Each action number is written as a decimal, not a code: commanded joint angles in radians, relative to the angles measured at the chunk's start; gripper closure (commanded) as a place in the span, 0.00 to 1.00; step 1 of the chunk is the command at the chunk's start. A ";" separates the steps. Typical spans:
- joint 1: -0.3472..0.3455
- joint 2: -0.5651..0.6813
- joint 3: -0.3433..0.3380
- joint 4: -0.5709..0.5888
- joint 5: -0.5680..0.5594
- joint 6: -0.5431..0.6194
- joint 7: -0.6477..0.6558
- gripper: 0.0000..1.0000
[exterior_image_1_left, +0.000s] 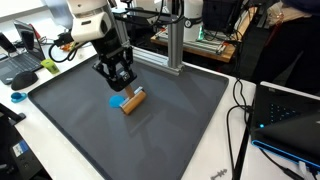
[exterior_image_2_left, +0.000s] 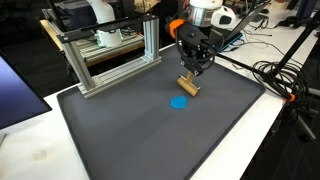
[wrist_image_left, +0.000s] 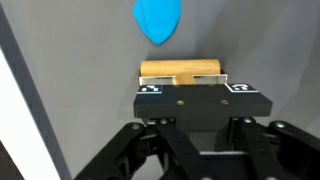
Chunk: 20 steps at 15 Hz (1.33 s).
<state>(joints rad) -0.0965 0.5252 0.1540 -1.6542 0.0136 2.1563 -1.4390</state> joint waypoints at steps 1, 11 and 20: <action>-0.042 -0.155 0.010 -0.078 0.122 -0.085 -0.014 0.78; 0.006 -0.458 -0.139 -0.267 0.021 -0.028 0.413 0.78; 0.025 -0.604 -0.161 -0.426 -0.073 -0.115 0.844 0.78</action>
<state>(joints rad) -0.0868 0.0087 0.0160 -2.0060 -0.0222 2.0774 -0.7123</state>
